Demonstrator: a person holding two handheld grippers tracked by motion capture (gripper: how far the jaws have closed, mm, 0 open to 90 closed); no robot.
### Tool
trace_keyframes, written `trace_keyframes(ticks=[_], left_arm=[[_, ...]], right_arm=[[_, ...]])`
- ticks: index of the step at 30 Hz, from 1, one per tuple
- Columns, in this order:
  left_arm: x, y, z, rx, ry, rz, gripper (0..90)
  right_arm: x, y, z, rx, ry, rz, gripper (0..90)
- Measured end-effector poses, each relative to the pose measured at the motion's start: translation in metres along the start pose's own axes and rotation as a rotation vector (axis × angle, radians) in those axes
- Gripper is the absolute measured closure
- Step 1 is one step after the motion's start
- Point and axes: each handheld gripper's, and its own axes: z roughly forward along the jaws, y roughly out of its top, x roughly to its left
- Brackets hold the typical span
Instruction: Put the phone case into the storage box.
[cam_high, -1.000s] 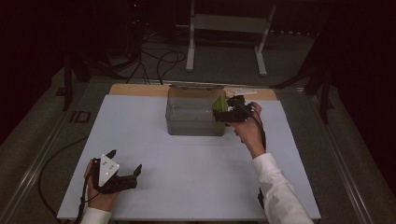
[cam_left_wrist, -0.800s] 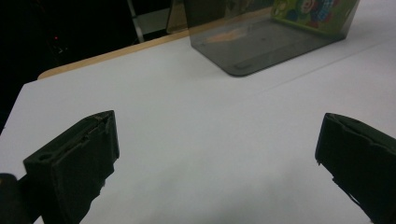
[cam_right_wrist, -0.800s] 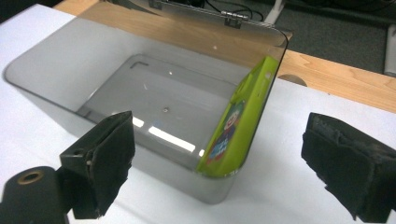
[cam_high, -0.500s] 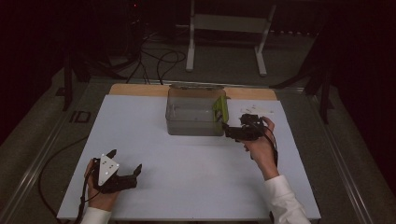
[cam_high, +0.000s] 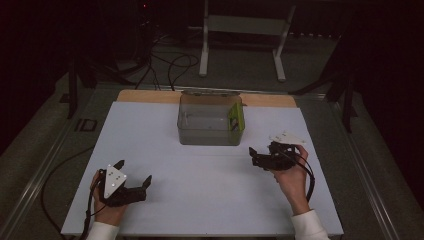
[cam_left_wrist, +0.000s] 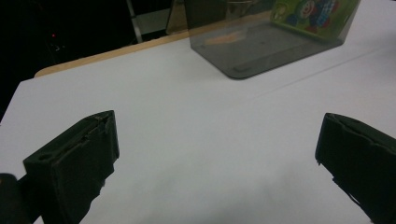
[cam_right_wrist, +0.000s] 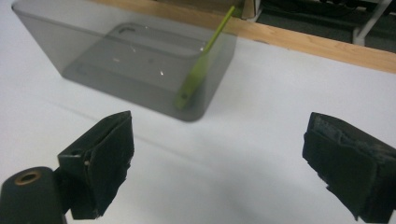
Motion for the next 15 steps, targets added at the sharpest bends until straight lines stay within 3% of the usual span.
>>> trace_keyframes(ticks=[4,6,15], left_arm=[[0.001,0.000,-0.001,-0.006,0.000,-0.010,0.0],[0.002,0.000,-0.001,-0.007,0.000,-0.013,0.0],[0.003,0.001,-0.001,-0.015,-0.003,-0.020,0.0]], right_arm=[[-0.005,-0.017,-0.008,-0.071,-0.012,0.027,8.9],[-0.009,-0.026,-0.009,-0.047,-0.021,0.020,8.9],[-0.012,-0.051,-0.023,-0.172,-0.004,0.010,9.0]])
